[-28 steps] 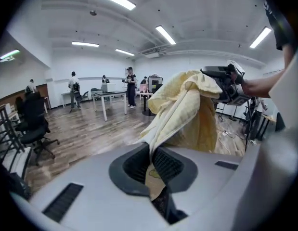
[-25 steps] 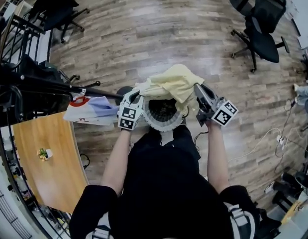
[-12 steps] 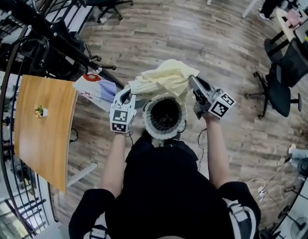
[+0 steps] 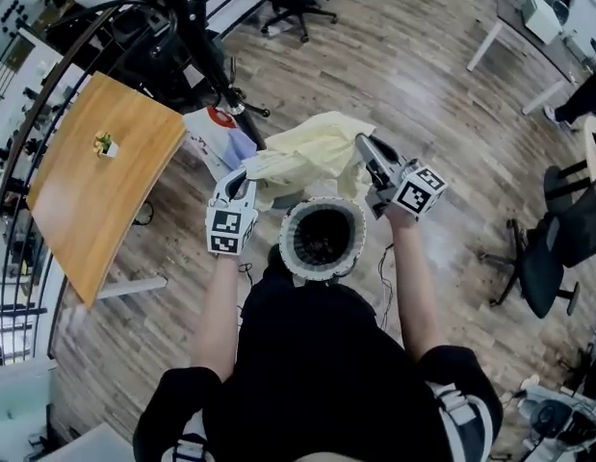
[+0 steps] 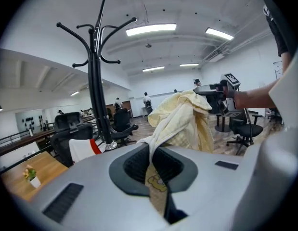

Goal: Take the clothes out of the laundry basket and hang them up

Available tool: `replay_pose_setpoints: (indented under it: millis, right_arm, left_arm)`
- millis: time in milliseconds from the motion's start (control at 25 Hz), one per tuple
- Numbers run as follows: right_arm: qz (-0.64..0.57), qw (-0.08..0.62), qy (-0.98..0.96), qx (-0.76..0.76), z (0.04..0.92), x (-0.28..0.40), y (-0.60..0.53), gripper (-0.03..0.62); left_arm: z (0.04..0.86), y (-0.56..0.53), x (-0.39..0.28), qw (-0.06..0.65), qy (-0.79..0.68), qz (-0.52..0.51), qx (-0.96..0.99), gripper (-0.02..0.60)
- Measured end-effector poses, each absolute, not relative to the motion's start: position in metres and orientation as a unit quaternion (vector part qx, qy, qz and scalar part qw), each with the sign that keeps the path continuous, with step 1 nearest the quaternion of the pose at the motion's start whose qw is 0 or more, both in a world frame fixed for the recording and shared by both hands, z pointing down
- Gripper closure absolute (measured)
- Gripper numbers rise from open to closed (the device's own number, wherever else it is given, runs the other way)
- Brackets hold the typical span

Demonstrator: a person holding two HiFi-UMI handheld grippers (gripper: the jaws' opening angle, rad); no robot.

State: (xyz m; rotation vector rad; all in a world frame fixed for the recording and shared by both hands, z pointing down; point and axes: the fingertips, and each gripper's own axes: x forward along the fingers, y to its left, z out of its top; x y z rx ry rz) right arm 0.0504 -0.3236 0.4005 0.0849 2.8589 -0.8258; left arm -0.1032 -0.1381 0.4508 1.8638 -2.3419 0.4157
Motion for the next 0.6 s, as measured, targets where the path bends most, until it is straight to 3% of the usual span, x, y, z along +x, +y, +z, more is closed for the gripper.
replay_pose_setpoints:
  millis: [600]
  right_arm:
    - [-0.258, 0.103, 0.955, 0.102, 0.335, -0.082, -0.321, 0.542]
  left_arm:
    - [0.387, -0.103, -0.183, 0.007, -0.834, 0.121, 0.538, 0.551]
